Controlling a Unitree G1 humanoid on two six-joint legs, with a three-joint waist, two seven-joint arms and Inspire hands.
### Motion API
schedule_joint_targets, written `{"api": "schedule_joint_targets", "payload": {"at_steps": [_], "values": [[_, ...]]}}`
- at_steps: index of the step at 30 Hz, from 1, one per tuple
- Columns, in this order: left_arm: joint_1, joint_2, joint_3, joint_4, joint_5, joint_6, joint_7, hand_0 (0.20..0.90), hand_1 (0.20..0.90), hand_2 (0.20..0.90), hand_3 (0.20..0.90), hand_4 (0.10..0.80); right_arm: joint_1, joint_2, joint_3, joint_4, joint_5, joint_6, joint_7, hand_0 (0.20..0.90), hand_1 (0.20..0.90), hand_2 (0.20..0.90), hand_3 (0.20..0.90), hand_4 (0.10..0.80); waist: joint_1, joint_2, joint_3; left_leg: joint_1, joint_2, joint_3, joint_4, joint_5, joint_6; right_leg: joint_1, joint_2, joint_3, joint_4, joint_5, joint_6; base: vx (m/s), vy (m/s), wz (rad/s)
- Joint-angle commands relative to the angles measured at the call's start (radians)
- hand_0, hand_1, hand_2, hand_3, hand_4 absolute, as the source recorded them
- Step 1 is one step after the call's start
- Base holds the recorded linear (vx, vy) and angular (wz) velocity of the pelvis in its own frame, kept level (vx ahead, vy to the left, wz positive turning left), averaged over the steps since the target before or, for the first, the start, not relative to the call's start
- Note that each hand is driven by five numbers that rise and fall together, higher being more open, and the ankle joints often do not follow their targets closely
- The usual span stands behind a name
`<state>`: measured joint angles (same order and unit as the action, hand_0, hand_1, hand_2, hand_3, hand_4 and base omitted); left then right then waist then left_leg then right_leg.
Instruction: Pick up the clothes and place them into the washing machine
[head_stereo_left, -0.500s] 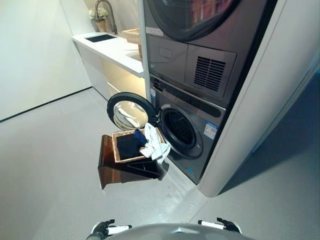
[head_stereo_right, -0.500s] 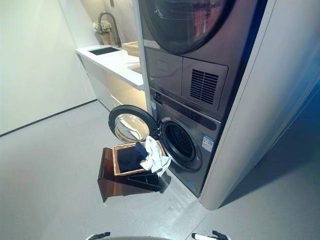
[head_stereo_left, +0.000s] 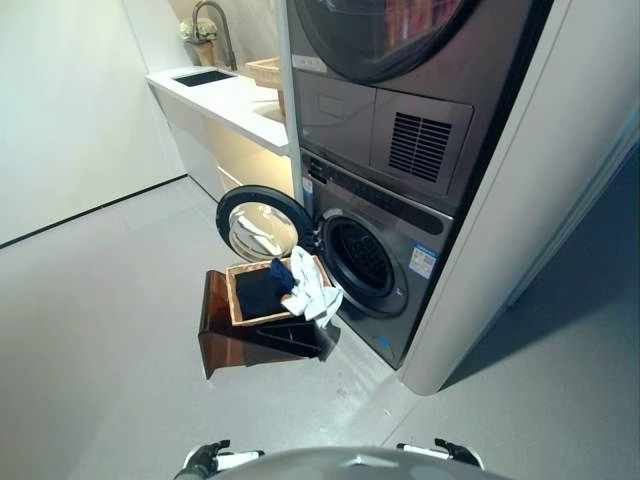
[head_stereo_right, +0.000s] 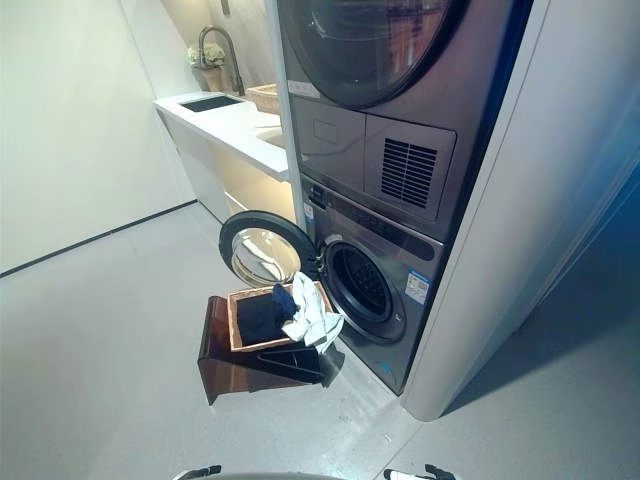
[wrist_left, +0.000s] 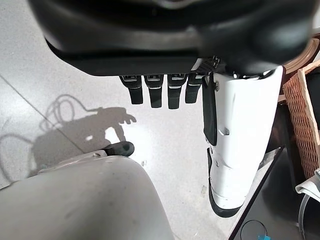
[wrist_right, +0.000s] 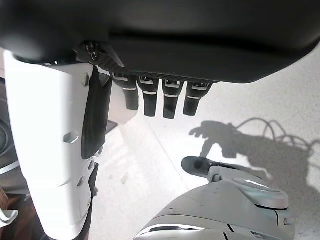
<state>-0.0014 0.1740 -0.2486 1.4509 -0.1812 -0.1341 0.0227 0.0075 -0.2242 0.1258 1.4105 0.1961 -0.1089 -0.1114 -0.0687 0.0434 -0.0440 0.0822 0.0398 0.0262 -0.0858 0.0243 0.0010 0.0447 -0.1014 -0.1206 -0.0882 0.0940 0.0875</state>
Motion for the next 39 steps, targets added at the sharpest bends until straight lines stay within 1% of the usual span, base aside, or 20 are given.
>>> {"api": "schedule_joint_targets", "payload": {"at_steps": [1,15,17,20,21,22,23,24,25,26,27,29,31,32,33,35,36,37,38,39], "values": [[-0.096,-0.057,0.023,0.032,-0.003,-0.024,0.004,0.900,0.900,0.900,0.900,0.800,-0.117,-0.001,0.003,0.056,-0.014,-0.032,-0.023,0.900,0.900,0.900,0.900,0.800,-0.008,-0.043,0.071,0.043,-0.057,0.000,-0.001,-0.084,-0.023,0.060,0.004,-0.002,0.001,-0.079,0.032,0.000,0.000,0.00],[-0.098,-0.047,0.035,0.045,-0.012,-0.009,0.016,0.900,0.900,0.900,0.900,0.800,-0.123,0.000,-0.003,0.038,0.009,-0.028,-0.021,0.900,0.900,0.900,0.900,0.800,-0.013,-0.038,0.101,0.026,-0.052,0.004,-0.001,-0.080,-0.020,0.030,0.011,0.004,0.020,-0.081,0.024,0.004,-0.014,0.00],[-0.103,-0.037,0.035,0.047,-0.013,-0.005,0.023,0.900,0.900,0.900,0.900,0.800,-0.132,0.001,-0.007,0.031,0.029,-0.031,-0.024,0.900,0.900,0.900,0.900,0.800,-0.019,-0.030,0.118,0.017,-0.032,0.015,0.011,-0.076,-0.018,-0.042,0.031,0.028,0.135,-0.127,0.005,-0.011,-0.099,-0.06],[-0.108,-0.033,0.041,0.049,-0.013,-0.003,0.024,0.900,0.900,0.900,0.900,0.800,-0.136,0.002,-0.009,0.033,0.038,-0.033,-0.022,0.900,0.900,0.900,0.900,0.800,-0.021,-0.033,0.125,-0.001,-0.024,0.018,0.055,-0.091,-0.018,-0.068,0.045,0.041,0.178,-0.152,-0.005,0.040,-0.121,-0.18],[-0.110,-0.030,0.054,0.050,-0.023,-0.003,0.031,0.900,0.900,0.900,0.900,0.800,-0.135,0.000,-0.013,0.030,0.045,-0.034,-0.023,0.900,0.900,0.900,0.900,0.800,-0.018,-0.049,0.140,-0.048,-0.023,0.020,0.173,-0.105,-0.026,-0.061,0.051,0.051,0.183,-0.166,-0.021,0.051,-0.121,-0.08],[-0.111,-0.029,0.054,0.050,-0.023,-0.003,0.031,0.900,0.900,0.900,0.900,0.800,-0.135,0.000,-0.013,0.030,0.045,-0.034,-0.023,0.900,0.900,0.900,0.900,0.800,-0.019,-0.049,0.140,-0.050,-0.023,0.020,0.176,-0.107,-0.026,-0.061,0.052,0.050,0.183,-0.166,-0.021,0.058,-0.272,-0.01],[-0.124,-0.031,0.064,0.043,-0.055,-0.003,0.037,0.900,0.900,0.900,0.900,0.800,-0.134,-0.009,-0.018,0.031,0.053,-0.034,-0.027,0.900,0.900,0.900,0.900,0.800,0.000,-0.077,0.180,-0.154,-0.049,-0.001,0.389,-0.095,-0.039,-0.037,0.038,0.037,0.168,-0.159,-0.037,0.010,-0.201,-0.02],[-0.132,-0.033,0.069,0.037,-0.069,-0.005,0.037,0.900,0.900,0.900,0.900,0.800,-0.132,-0.016,-0.019,0.028,0.051,-0.033,-0.028,0.900,0.900,0.900,0.900,0.800,0.010,-0.087,0.197,-0.197,-0.068,-0.015,0.450,-0.083,-0.042,-0.026,0.030,0.031,0.157,-0.158,-0.041,0.009,-0.200,0.25],[-0.133,-0.033,0.069,0.037,-0.069,-0.005,0.037,0.900,0.900,0.900,0.900,0.800,-0.132,-0.016,-0.020,0.028,0.051,-0.033,-0.028,0.900,0.900,0.900,0.900,0.800,0.009,-0.086,0.197,-0.201,-0.067,-0.016,0.454,-0.085,-0.042,-0.026,0.031,0.029,0.157,-0.158,-0.041,0.054,-0.103,0.35],[-0.144,-0.041,0.082,0.035,-0.104,-0.012,0.036,0.900,0.900,0.900,0.900,0.800,-0.139,-0.028,-0.022,0.032,0.044,-0.031,-0.034,0.900,0.900,0.900,0.900,0.800,0.018,-0.096,0.213,-0.297,-0.095,-0.024,0.446,-0.077,-0.045,-0.015,0.022,0.018,0.137,-0.162,-0.036,0.124,-0.047,0.41],[-0.140,-0.040,0.089,0.037,-0.120,-0.014,0.036,0.900,0.900,0.900,0.900,0.800,-0.138,-0.037,-0.030,0.040,0.047,-0.030,-0.038,0.900,0.900,0.900,0.900,0.800,0.021,-0.093,0.207,-0.331,-0.084,-0.021,0.379,-0.059,-0.041,-0.007,0.026,0.016,0.130,-0.168,-0.031,0.235,-0.038,0.33],[-0.131,-0.040,0.095,0.024,-0.144,-0.018,0.044,0.900,0.900,0.900,0.900,0.800,-0.129,-0.043,-0.048,0.050,0.070,-0.034,-0.050,0.900,0.900,0.900,0.900,0.800,0.035,-0.084,0.207,-0.368,-0.040,-0.018,0.261,0.033,-0.049,0.018,0.044,0.016,0.118,-0.179,-0.030,0.266,0.045,0.36],[-0.131,-0.045,0.095,0.023,-0.167,-0.023,0.049,0.900,0.900,0.900,0.900,0.800,-0.128,-0.046,-0.059,0.071,0.100,-0.036,-0.063,0.900,0.900,0.900,0.900,0.800,0.047,-0.083,0.211,-0.403,0.002,-0.035,0.124,0.075,-0.058,0.045,0.052,0.027,0.112,-0.208,-0.019,0.237,0.072,0.26],[-0.131,-0.045,0.095,0.023,-0.167,-0.023,0.049,0.900,0.900,0.900,0.900,0.800,-0.128,-0.046,-0.059,0.071,0.100,-0.036,-0.063,0.900,0.900,0.900,0.900,0.800,0.048,-0.085,0.213,-0.398,0.001,-0.034,0.119,0.077,-0.058,0.047,0.051,0.027,0.112,-0.209,-0.019,0.318,0.147,0.00],[-0.126,-0.047,0.101,0.035,-0.188,-0.022,0.056,0.900,0.900,0.900,0.900,0.800,-0.128,-0.042,-0.069,0.088,0.123,-0.032,-0.068,0.900,0.900,0.900,0.900,0.800,0.051,-0.084,0.207,-0.415,0.043,0.003,0.079,0.114,-0.074,0.079,0.047,0.037,0.104,-0.232,-0.005,0.371,0.212,-0.14],[-0.117,-0.047,0.118,0.039,-0.200,-0.018,0.059,0.900,0.900,0.900,0.900,0.800,-0.123,-0.043,-0.079,0.096,0.132,-0.025,-0.070,0.900,0.900,0.900,0.900,0.800,0.068,-0.075,0.192,-0.402,0.063,0.016,0.088,0.141,-0.074,0.120,0.037,0.048,0.112,-0.262,0.007,0.466,0.282,-0.36],[-0.116,-0.044,0.128,0.038,-0.205,-0.018,0.060,0.900,0.900,0.900,0.900,0.800,-0.117,-0.045,-0.087,0.093,0.135,-0.025,-0.067,0.900,0.900,0.900,0.900,0.800,0.071,-0.076,0.186,-0.401,0.056,0.041,0.105,0.143,-0.068,0.143,0.019,0.043,0.116,-0.267,0.015,0.385,0.259,-0.55],[-0.118,-0.042,0.126,0.037,-0.205,-0.015,0.064,0.900,0.900,0.900,0.900,0.800,-0.123,-0.046,-0.090,0.092,0.130,-0.022,-0.073,0.900,0.900,0.900,0.900,0.800,0.077,-0.083,0.181,-0.416,0.043,0.047,0.151,0.134,-0.064,0.142,-0.005,0.034,0.131,-0.260,0.026,0.352,0.255,-0.52],[-0.131,-0.029,0.122,0.039,-0.189,-0.019,0.074,0.900,0.900,0.900,0.900,0.800,-0.134,-0.035,-0.080,0.100,0.110,-0.009,-0.080,0.900,0.900,0.900,0.900,0.800,0.083,-0.094,0.175,-0.424,0.037,0.062,0.189,0.112,-0.056,0.137,-0.023,0.036,0.153,-0.257,0.033,0.291,0.202,-0.29],[-0.139,-0.016,0.123,0.036,-0.185,-0.015,0.075,0.900,0.900,0.900,0.900,0.800,-0.144,-0.025,-0.065,0.094,0.101,-0.007,-0.082,0.900,0.900,0.900,0.900,0.800,0.091,-0.102,0.169,-0.420,0.038,0.077,0.190,0.108,-0.054,0.122,-0.030,0.041,0.158,-0.248,0.037,0.256,0.160,-0.30]]}}
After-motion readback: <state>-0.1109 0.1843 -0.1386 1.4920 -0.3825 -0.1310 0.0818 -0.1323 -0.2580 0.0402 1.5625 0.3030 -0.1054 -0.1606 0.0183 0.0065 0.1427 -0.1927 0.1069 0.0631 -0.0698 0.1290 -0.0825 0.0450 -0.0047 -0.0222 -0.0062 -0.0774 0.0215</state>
